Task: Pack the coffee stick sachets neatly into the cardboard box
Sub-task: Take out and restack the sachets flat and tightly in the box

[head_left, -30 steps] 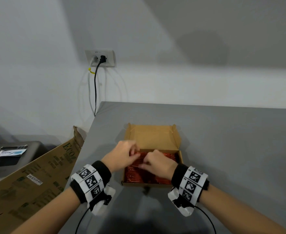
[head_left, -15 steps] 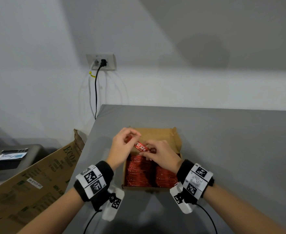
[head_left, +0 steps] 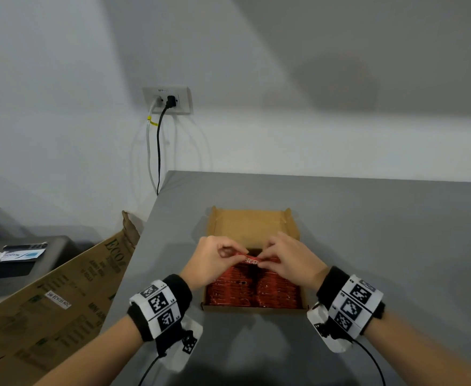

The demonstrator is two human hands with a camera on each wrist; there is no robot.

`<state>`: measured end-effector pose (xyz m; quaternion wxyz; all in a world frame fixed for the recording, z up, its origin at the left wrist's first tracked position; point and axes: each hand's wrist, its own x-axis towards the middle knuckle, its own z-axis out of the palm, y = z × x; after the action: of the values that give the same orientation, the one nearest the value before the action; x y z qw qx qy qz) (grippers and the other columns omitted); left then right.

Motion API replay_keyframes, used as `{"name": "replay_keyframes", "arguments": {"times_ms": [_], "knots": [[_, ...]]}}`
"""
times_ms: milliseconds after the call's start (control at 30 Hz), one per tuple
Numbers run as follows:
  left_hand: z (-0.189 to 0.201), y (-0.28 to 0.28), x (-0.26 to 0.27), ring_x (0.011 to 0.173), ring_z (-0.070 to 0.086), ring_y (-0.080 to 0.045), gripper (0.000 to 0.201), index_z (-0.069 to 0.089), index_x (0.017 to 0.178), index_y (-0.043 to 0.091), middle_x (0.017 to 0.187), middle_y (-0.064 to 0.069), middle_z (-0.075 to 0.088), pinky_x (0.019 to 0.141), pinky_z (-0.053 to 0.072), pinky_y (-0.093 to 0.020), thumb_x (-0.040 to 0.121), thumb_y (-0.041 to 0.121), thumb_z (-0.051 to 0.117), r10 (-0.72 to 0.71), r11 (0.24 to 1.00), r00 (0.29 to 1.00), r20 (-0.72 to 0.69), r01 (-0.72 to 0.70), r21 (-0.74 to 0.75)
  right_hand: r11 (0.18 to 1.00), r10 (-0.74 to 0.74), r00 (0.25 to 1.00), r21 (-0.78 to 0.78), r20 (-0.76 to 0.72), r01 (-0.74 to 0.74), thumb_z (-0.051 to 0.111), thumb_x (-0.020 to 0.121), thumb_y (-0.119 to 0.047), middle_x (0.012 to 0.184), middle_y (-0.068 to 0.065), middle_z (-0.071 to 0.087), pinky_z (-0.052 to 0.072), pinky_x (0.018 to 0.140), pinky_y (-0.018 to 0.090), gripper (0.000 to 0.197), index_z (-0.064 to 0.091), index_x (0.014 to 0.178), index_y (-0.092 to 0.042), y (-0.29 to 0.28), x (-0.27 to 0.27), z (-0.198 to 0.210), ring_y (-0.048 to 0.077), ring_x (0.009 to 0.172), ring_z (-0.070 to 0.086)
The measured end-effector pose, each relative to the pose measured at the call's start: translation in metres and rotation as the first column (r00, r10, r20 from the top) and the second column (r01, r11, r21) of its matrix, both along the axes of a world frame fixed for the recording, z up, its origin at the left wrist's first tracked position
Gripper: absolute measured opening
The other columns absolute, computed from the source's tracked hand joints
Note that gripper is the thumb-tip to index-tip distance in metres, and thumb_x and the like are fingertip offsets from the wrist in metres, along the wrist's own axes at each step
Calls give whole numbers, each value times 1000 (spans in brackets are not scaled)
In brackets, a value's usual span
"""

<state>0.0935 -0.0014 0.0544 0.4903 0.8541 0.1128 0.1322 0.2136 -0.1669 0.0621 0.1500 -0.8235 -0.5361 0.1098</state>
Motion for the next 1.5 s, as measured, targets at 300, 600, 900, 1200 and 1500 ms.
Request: {"name": "replay_keyframes", "arguments": {"times_ms": [300,600,900,1200,1500], "knots": [[-33,-33,6,131,34,-10,50,42,138,13,140,2,43,109,22,-18,93,33,53,-237,814,933,-269,342,469,834,-466,860,222,-207,505,67,84,-11,79,2,69,47,67,9,9,72,87,-4,-38,28,-13,9,69,60],[-39,-46,33,137,20,-21,107,13,148,5,148,-8,23,116,17,-35,73,56,69,-227,716,853,-471,474,513,916,-355,922,138,-156,377,62,88,-15,94,11,68,50,84,35,17,72,96,-4,-17,28,-31,23,88,62],[-42,-47,32,131,30,-23,90,31,142,6,142,-9,28,114,23,-34,75,53,69,-228,712,859,-459,468,524,957,-256,959,-110,122,269,51,90,-12,96,10,67,49,79,38,18,67,91,-6,-1,25,-30,29,91,61],[-45,-47,30,127,33,-22,91,26,145,6,139,-10,32,111,26,-32,77,52,66,-241,702,858,-455,477,528,916,-39,950,-369,311,158,38,93,2,108,17,61,46,78,38,22,58,103,-1,20,6,-18,35,101,59],[-45,-46,29,129,31,-23,90,26,144,4,141,-10,29,112,25,-32,79,51,66,-251,698,855,-453,484,528,904,-147,933,-338,329,262,37,92,3,106,16,61,42,73,37,20,55,99,-2,14,6,-11,35,99,57]]}}
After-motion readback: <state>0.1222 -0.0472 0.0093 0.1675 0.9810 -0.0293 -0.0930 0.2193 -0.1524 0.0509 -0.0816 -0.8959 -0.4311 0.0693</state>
